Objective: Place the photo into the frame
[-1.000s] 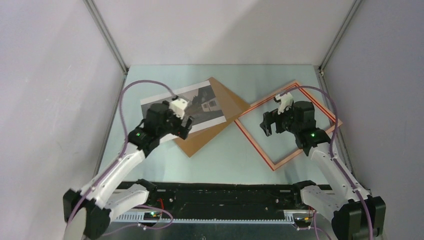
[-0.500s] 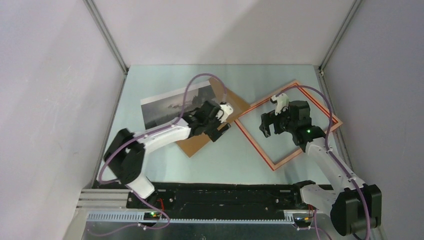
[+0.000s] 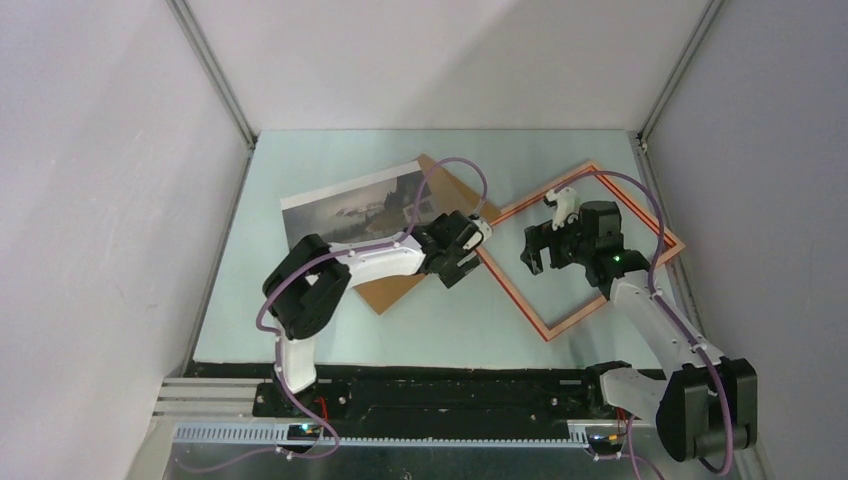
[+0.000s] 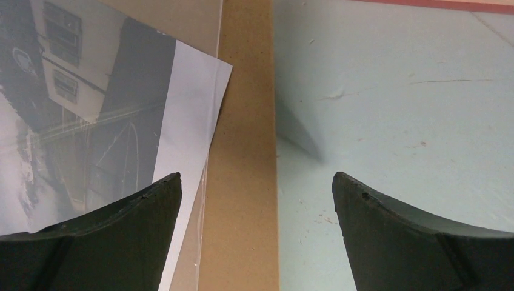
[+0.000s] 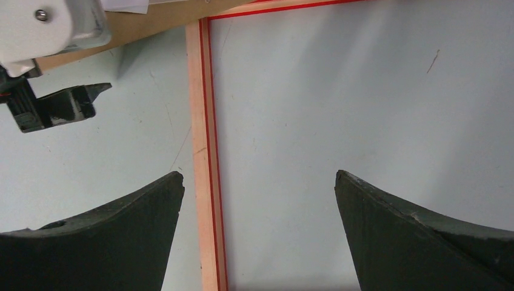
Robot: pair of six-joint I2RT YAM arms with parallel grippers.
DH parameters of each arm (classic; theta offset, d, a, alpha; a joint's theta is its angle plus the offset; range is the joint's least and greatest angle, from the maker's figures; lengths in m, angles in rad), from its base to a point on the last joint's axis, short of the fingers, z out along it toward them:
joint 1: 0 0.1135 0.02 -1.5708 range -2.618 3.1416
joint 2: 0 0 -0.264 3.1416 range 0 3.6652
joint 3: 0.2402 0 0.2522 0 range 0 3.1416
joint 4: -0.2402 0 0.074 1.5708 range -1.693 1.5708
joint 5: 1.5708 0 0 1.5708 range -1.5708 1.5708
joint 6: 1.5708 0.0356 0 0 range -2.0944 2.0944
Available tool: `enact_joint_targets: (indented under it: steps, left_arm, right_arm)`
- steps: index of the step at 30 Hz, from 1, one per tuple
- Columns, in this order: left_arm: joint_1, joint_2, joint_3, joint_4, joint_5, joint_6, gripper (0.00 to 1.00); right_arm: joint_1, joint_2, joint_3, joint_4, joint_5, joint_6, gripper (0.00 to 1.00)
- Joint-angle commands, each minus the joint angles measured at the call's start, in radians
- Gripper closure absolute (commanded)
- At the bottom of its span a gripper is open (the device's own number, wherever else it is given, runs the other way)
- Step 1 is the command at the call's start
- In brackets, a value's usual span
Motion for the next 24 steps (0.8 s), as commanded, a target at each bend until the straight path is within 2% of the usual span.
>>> enact_joint_targets:
  steps: [1, 7, 14, 24]
  left_arm:
    - [-0.003, 0.039, 0.036, 0.042, -0.089, -0.009, 0.02]
    - [-0.002, 0.063, 0.010, 0.082, -0.156, 0.012, 0.01]
    - [0.027, 0.059, -0.024, 0.102, -0.175, 0.010, 0.08]
    - [0.092, 0.017, -0.077, 0.106, -0.136, -0.028, 0.27]
  right_arm:
    - [-0.004, 0.022, 0.000, 0.028, -0.031, 0.027, 0.00]
    - [0.011, 0.050, -0.001, 0.022, -0.062, 0.026, 0.00]
    - [0.065, 0.111, -0.007, 0.028, -0.024, 0.012, 0.00]
    - [0.138, 0.236, 0.010, 0.043, 0.031, -0.001, 0.00]
